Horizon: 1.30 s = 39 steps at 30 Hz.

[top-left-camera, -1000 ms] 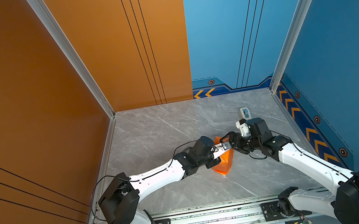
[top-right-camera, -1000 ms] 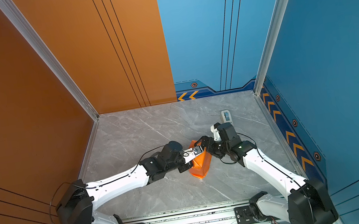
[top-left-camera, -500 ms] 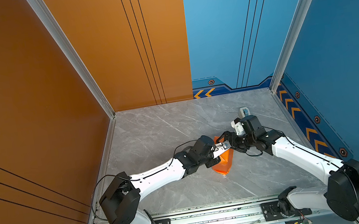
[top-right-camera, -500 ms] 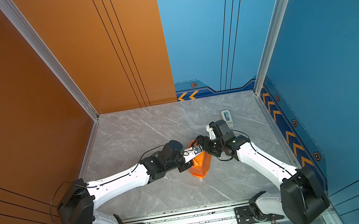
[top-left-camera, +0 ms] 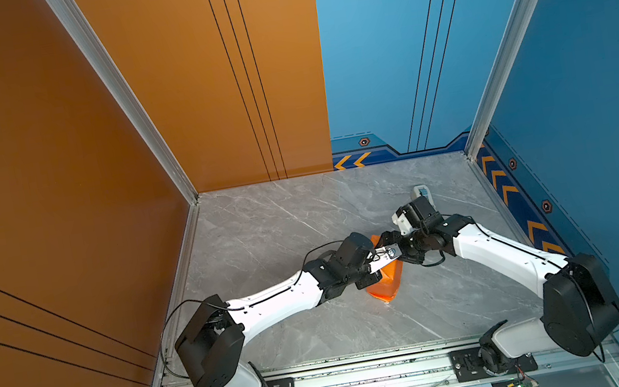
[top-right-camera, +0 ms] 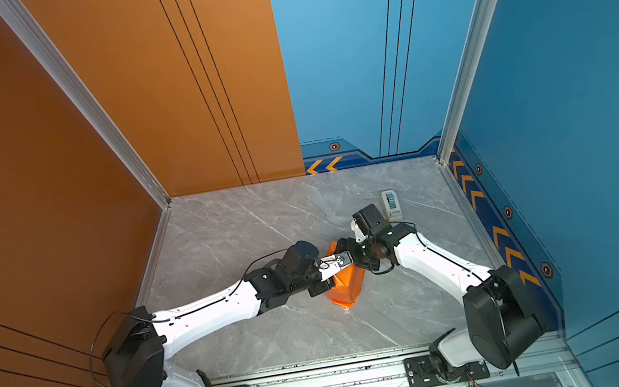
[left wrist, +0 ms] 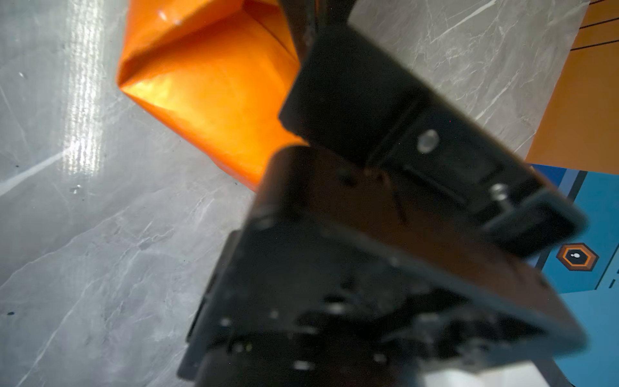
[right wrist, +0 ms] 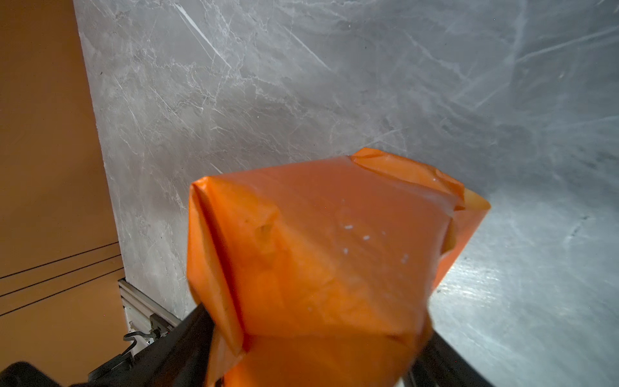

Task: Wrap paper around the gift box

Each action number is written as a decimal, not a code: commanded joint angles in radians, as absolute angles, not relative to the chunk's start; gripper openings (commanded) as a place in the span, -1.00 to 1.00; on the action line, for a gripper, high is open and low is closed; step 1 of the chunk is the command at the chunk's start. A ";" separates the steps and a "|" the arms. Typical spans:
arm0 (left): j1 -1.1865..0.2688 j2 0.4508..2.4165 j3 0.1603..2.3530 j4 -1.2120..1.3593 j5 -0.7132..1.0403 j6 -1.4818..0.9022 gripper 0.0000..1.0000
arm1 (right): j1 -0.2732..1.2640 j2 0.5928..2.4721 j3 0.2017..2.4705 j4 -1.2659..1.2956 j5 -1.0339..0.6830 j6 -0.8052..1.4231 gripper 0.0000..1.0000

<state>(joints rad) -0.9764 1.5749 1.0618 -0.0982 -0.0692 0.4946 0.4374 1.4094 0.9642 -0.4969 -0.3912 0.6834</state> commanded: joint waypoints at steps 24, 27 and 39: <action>-0.634 1.452 0.867 0.116 0.359 -0.457 0.38 | 0.384 1.436 0.816 -0.398 -0.474 0.678 0.21; -0.643 1.503 0.849 0.217 0.398 -0.555 0.39 | 0.380 1.432 0.811 -0.388 -0.482 0.678 0.21; -0.680 1.636 0.833 0.434 0.419 -0.679 0.37 | 0.379 1.428 0.795 -0.342 -0.516 0.686 0.20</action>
<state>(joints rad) -0.6567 1.6085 0.8467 0.3759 0.4011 -0.6502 0.3729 1.3895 0.8455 -0.2676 -0.5365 0.6842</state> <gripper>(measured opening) 0.689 0.601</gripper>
